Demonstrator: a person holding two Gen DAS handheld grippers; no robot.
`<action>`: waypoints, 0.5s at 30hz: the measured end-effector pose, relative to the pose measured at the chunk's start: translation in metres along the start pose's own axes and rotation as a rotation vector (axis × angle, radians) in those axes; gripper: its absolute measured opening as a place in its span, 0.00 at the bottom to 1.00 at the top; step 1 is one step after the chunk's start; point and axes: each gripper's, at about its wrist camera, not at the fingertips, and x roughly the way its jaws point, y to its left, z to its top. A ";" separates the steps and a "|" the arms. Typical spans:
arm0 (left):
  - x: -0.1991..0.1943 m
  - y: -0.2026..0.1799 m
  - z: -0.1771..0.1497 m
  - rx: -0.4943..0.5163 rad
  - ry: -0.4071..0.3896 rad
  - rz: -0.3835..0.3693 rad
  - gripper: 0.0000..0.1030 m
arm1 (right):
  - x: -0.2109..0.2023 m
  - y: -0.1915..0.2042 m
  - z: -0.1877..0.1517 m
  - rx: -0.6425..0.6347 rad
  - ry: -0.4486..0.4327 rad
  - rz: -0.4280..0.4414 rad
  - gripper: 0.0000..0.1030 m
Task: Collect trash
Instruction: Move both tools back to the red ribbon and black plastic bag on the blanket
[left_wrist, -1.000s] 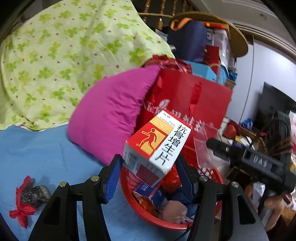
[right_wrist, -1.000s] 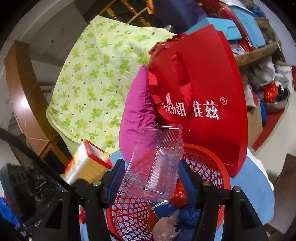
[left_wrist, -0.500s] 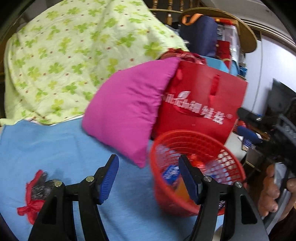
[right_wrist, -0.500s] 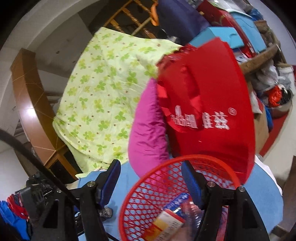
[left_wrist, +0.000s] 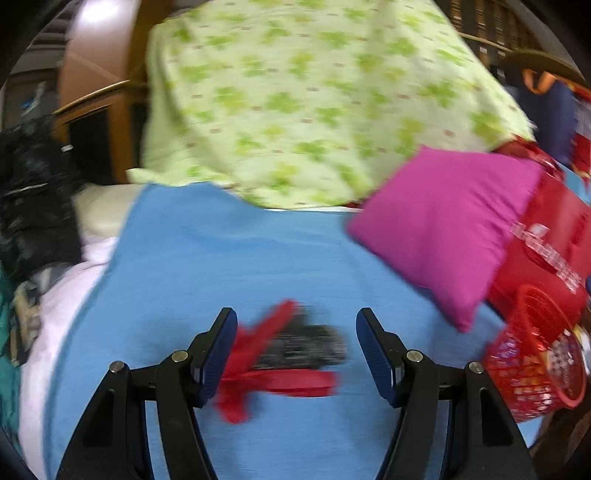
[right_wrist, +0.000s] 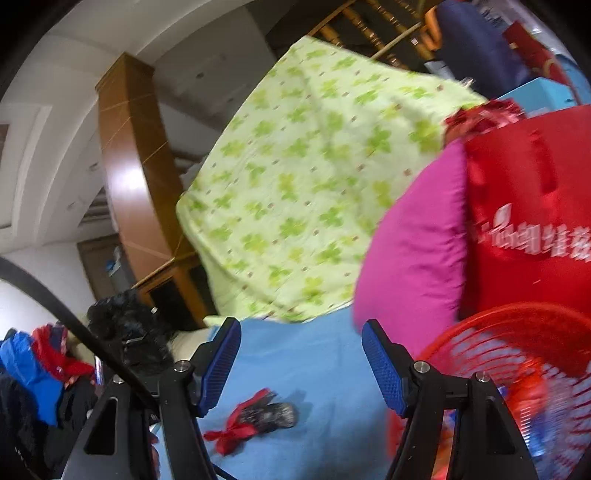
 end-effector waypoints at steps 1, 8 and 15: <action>-0.001 0.015 -0.002 0.002 -0.005 0.053 0.66 | 0.011 0.007 -0.006 0.000 0.022 0.014 0.69; 0.012 0.074 -0.017 -0.018 0.032 0.223 0.66 | 0.072 0.031 -0.039 0.053 0.166 0.048 0.69; 0.029 0.103 -0.024 -0.074 0.094 0.209 0.66 | 0.134 0.030 -0.075 0.110 0.337 0.007 0.69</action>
